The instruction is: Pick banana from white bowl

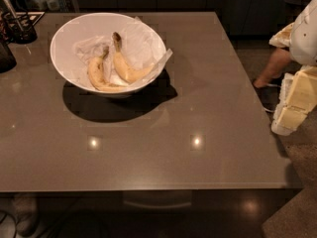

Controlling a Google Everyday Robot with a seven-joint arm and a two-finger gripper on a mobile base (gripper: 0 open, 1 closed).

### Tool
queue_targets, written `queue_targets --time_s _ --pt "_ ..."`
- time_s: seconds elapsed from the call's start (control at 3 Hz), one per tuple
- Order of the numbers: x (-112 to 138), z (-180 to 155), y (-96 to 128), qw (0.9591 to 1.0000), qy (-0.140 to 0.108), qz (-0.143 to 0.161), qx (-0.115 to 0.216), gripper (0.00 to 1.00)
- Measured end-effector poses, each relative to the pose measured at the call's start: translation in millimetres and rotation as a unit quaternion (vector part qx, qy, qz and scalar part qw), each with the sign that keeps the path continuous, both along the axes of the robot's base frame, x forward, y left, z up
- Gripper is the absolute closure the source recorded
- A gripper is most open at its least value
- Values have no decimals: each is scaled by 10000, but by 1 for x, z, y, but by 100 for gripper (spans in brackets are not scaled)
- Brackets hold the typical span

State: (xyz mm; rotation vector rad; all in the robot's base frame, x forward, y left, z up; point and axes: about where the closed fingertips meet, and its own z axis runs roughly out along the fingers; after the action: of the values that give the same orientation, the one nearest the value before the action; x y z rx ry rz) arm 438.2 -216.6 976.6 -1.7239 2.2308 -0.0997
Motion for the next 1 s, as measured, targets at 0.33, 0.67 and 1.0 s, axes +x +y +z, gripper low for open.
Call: queue_targets --time_s 0.33,0.67,1.0 --pt "0 0 0 10000 0 0 0 0" --pt "2 2 3 9999 -70 -74 -60 0" --pt "23 6 11 9990 -89 -398 -172 0"
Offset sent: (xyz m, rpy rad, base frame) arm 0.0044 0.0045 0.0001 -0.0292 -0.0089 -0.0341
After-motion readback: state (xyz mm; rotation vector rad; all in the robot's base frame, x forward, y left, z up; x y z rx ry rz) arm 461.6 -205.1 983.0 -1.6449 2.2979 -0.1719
